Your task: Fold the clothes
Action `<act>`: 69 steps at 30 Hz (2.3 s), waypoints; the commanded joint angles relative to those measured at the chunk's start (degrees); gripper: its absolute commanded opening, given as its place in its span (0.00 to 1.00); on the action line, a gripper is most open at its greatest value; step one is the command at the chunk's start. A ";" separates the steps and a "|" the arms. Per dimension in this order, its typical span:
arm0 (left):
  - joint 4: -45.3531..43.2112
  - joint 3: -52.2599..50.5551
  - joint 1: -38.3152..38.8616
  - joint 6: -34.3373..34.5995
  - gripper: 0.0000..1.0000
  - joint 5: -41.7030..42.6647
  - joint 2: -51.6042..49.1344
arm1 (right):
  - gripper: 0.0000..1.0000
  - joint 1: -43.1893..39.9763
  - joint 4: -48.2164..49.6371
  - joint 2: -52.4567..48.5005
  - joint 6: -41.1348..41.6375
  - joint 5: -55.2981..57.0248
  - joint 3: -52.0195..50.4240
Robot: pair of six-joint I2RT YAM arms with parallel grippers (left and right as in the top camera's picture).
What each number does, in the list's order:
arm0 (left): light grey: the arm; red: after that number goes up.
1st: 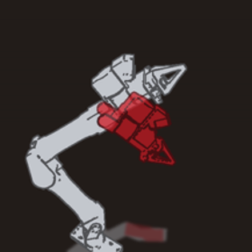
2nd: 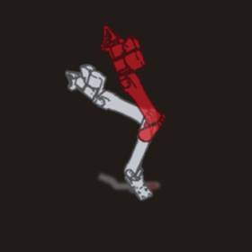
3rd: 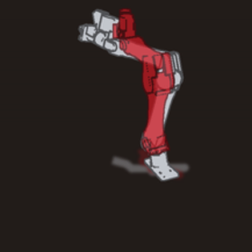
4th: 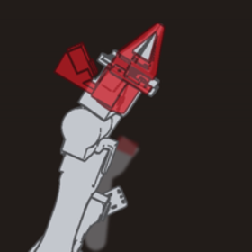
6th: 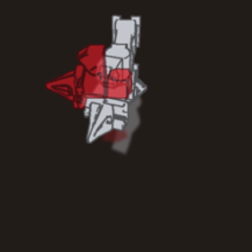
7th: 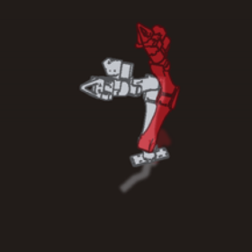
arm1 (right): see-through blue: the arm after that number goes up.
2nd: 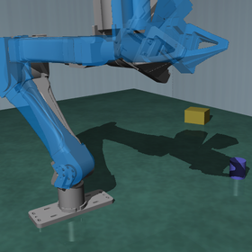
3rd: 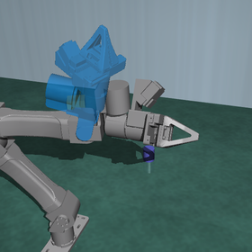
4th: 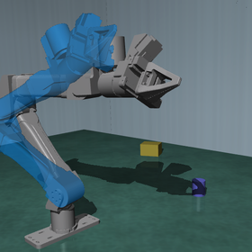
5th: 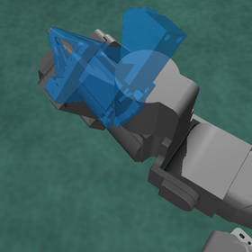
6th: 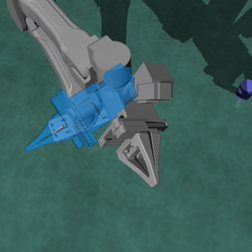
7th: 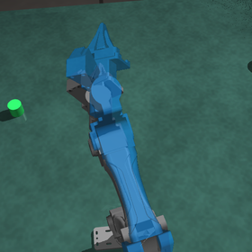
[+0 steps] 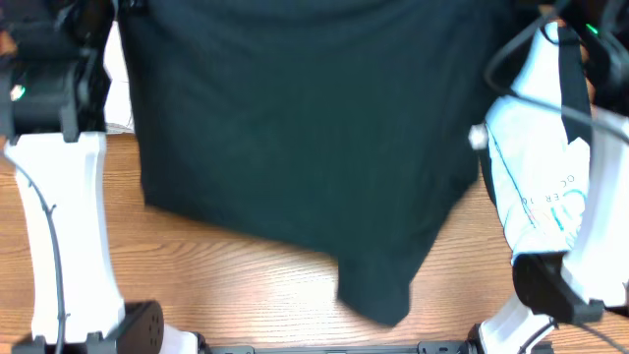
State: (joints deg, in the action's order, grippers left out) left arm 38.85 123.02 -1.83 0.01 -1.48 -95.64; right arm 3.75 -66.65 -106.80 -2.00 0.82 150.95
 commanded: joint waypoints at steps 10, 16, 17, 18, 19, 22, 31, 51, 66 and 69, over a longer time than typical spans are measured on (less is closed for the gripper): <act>0.37 5.20 -0.07 -1.77 0.04 1.97 2.43 | 0.04 -0.61 -1.25 3.93 -4.26 2.01 4.59; 23.67 2.45 -0.33 -1.73 0.04 1.27 0.35 | 0.04 -0.61 -16.65 3.69 -4.24 -3.54 -1.57; 26.34 1.57 -0.31 -1.66 0.04 1.31 -0.39 | 0.04 -0.61 -18.12 3.69 -3.98 -3.52 -3.13; 28.81 0.74 -0.31 -1.29 0.04 1.33 -1.20 | 0.04 -0.61 -19.87 3.72 -3.82 -3.54 -5.07; 31.63 -0.26 -0.31 -0.76 0.04 1.42 -2.32 | 0.04 -0.61 -21.31 3.72 -3.45 -3.54 -6.64; 36.92 -2.25 -0.31 0.46 0.04 1.90 -4.72 | 0.04 -0.61 -24.20 3.72 -1.20 -3.52 -9.81; 49.88 -2.60 -0.31 1.33 0.04 5.99 -6.05 | 0.04 -0.61 -30.40 7.32 5.51 -4.20 -12.46; 57.16 -27.26 -0.24 19.17 0.04 2.10 21.09 | 0.04 -0.61 -30.38 53.51 18.97 -7.93 -57.64; 42.77 -53.57 -0.24 27.93 0.04 -2.12 26.38 | 0.04 -0.61 -23.69 46.25 26.23 -9.46 -85.09; 35.63 -57.27 -0.24 27.93 0.04 -3.50 24.50 | 0.04 -0.61 -18.45 42.14 26.03 -9.44 -85.11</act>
State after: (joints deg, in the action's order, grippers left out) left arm 79.29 69.41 -1.89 26.26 -2.35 -69.21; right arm 3.42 -88.79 -61.45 23.14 -8.78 65.95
